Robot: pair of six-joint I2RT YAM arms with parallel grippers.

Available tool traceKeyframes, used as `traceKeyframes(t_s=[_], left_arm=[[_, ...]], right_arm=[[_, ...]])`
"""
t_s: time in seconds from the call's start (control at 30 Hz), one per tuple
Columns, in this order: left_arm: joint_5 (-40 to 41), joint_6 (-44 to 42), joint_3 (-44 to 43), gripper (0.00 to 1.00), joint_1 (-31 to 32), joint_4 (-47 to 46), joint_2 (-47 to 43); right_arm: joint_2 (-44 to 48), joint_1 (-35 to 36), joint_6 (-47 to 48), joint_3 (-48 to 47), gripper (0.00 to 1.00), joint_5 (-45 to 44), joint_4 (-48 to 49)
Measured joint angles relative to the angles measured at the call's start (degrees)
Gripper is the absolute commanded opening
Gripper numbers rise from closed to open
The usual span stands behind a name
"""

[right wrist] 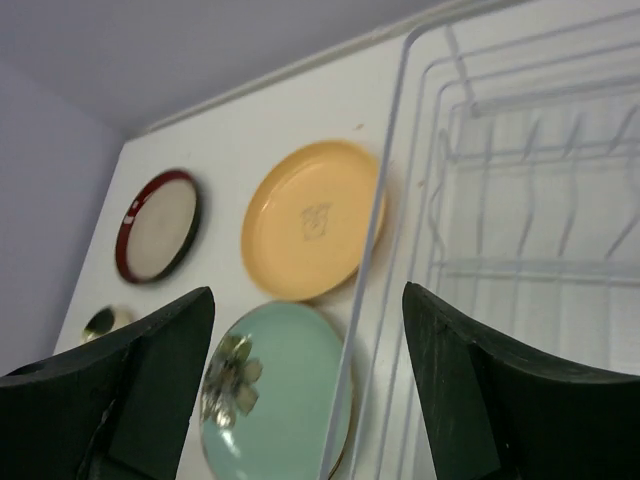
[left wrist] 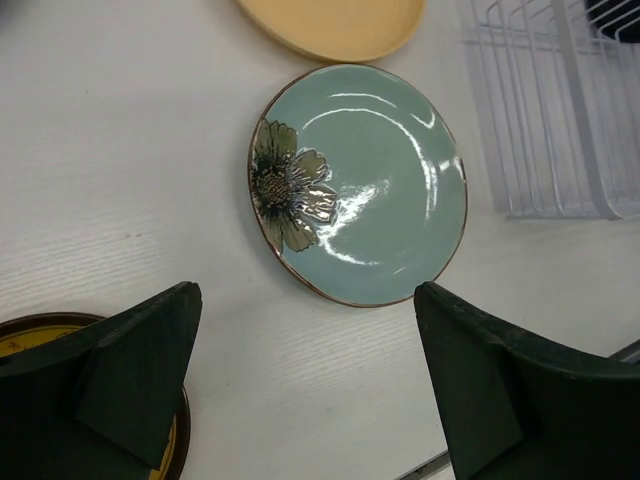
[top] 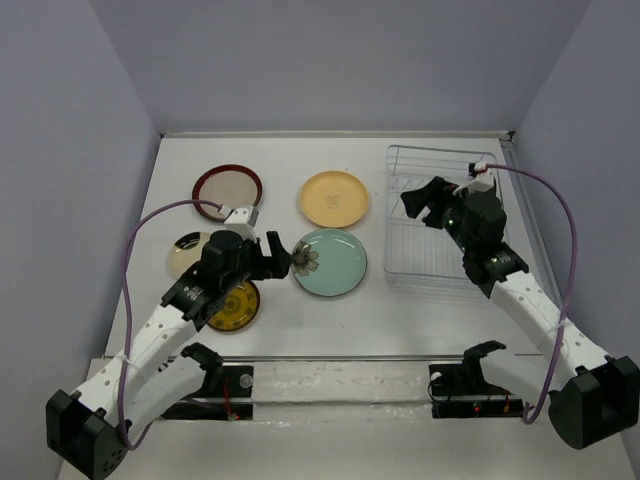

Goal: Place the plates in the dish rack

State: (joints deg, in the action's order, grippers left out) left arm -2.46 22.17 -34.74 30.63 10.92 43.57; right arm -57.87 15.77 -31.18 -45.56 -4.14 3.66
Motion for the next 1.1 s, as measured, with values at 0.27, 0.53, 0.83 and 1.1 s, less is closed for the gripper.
traceKeyframes(t_s=[0.27,0.53,0.83,1.1], left_arm=[[0.85,7.26,2.58,0.95,0.0,-6.01,8.41],[-1.29,12.81,5.88,0.95,0.0,-17.2,22.67],[-2.78,14.88,5.73,0.9,-0.39,-28.11,35.65],[-5.4,17.27,5.42,0.58,-1.68,-38.86,42.51]], right_arm=[[4.35,9.51,-3.78,9.64,0.78,9.4,1.4],[12.28,10.19,-4.2,13.53,0.76,15.87,2.6],[14.69,10.19,-3.26,14.88,0.75,20.52,3.28],[15.21,10.19,-3.13,17.2,0.73,21.53,3.87]])
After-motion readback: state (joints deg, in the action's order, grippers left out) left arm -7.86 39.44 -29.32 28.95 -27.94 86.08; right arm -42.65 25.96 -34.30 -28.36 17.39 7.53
